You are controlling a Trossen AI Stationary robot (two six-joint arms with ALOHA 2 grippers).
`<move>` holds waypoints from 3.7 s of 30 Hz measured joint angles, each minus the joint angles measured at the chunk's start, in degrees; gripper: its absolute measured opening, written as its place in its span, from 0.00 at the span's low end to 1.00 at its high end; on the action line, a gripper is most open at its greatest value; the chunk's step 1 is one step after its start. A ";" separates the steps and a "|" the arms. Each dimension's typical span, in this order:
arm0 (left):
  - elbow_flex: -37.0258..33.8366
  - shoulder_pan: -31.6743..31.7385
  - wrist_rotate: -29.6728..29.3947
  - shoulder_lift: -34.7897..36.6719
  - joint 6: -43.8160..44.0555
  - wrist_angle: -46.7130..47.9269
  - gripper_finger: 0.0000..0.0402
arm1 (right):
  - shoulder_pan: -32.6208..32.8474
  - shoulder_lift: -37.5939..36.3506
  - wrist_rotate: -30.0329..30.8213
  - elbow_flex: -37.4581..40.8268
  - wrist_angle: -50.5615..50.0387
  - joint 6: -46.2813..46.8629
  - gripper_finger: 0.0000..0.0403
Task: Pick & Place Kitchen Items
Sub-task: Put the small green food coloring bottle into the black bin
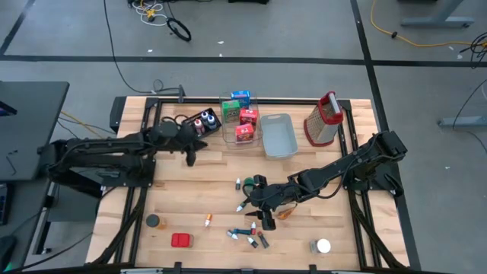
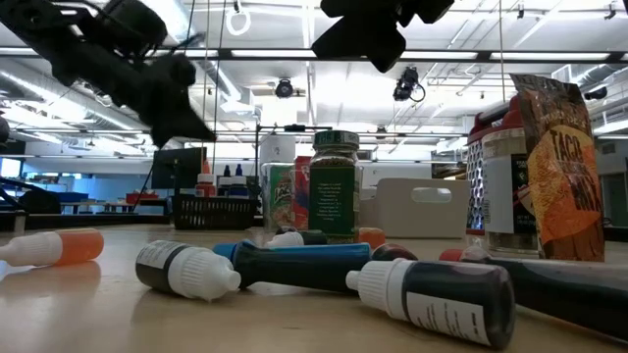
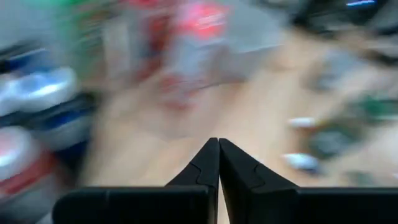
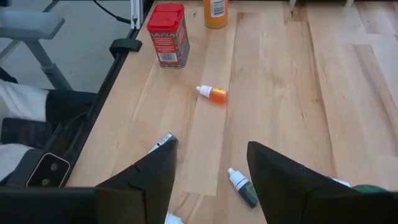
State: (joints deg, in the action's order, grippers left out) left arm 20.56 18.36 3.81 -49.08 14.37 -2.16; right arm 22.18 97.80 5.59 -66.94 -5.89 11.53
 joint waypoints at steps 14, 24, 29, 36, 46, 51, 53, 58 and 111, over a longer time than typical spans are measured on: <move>0.00 -21.51 1.48 -0.04 1.50 -5.34 0.15 | -0.01 1.84 0.01 0.00 1.63 -4.57 0.51; 0.00 -29.35 -9.84 -0.04 0.17 -5.31 0.21 | -0.10 8.17 0.39 0.00 5.09 -7.88 0.51; 0.00 -29.35 -11.87 -0.04 -1.59 -5.41 0.22 | -0.73 12.29 0.97 0.00 5.09 -9.52 0.51; 0.00 -29.35 -12.09 -0.04 -1.62 -5.40 0.22 | -3.61 17.20 1.55 0.00 5.13 -7.87 0.51; 0.00 -29.30 -12.01 -0.04 -3.13 -5.31 0.22 | -5.08 18.45 0.99 0.00 4.61 -10.84 0.51; 0.02 -29.31 -11.98 -0.04 -3.08 -5.25 0.22 | -4.99 19.17 -1.40 0.01 4.67 -10.49 0.49; 0.02 -29.30 -11.98 -0.04 -3.06 -5.24 0.22 | -4.96 19.44 -2.24 -0.05 4.95 -10.49 0.46; 0.02 -29.30 -11.98 -0.04 -3.06 -5.17 0.22 | -4.84 19.61 -2.21 -0.07 5.28 -10.49 0.35; 0.07 -25.92 -12.64 -10.25 -20.85 -21.94 0.43 | -15.27 11.74 7.45 -5.70 17.79 -22.56 0.25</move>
State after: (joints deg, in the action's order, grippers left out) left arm 20.62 -7.55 -8.83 -59.33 -6.48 -24.10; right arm 6.92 109.54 13.04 -72.64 11.90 -11.03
